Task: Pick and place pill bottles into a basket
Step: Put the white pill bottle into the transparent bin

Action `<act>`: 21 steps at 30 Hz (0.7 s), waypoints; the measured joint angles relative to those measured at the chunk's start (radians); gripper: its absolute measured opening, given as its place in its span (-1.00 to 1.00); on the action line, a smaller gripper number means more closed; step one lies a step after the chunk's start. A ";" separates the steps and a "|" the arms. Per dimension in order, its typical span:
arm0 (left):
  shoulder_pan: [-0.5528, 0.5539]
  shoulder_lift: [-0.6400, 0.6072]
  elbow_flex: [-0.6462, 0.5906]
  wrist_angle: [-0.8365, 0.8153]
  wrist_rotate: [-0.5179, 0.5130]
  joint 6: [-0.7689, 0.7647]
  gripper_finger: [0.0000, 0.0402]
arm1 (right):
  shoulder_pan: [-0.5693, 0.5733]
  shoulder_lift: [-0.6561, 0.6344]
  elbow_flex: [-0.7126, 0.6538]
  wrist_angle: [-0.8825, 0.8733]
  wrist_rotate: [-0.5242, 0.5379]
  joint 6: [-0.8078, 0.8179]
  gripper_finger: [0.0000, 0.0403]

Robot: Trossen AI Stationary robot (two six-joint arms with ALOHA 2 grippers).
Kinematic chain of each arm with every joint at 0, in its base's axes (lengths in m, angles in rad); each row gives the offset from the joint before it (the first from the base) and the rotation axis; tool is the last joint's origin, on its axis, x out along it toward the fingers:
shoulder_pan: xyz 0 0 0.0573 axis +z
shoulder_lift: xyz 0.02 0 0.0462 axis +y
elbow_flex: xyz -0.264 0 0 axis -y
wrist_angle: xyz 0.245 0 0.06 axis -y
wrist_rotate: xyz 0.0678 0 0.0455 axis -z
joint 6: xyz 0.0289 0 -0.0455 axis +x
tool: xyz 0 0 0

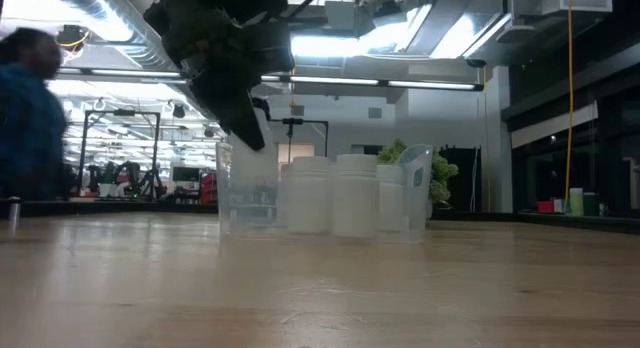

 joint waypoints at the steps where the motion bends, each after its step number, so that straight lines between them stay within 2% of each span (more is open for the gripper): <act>1: 0.003 0.006 0.000 0.007 0.004 0.006 -0.16 | 0.000 0.000 0.000 0.000 0.000 0.008 -0.19; 14: 0.011 0.115 0.002 0.057 0.062 0.027 -0.16 | 0.000 0.019 0.000 0.001 0.000 0.042 -0.19; 21: 0.011 0.127 0.001 0.057 0.067 0.016 -0.16 | 0.000 0.040 0.000 0.002 -0.006 0.042 -0.19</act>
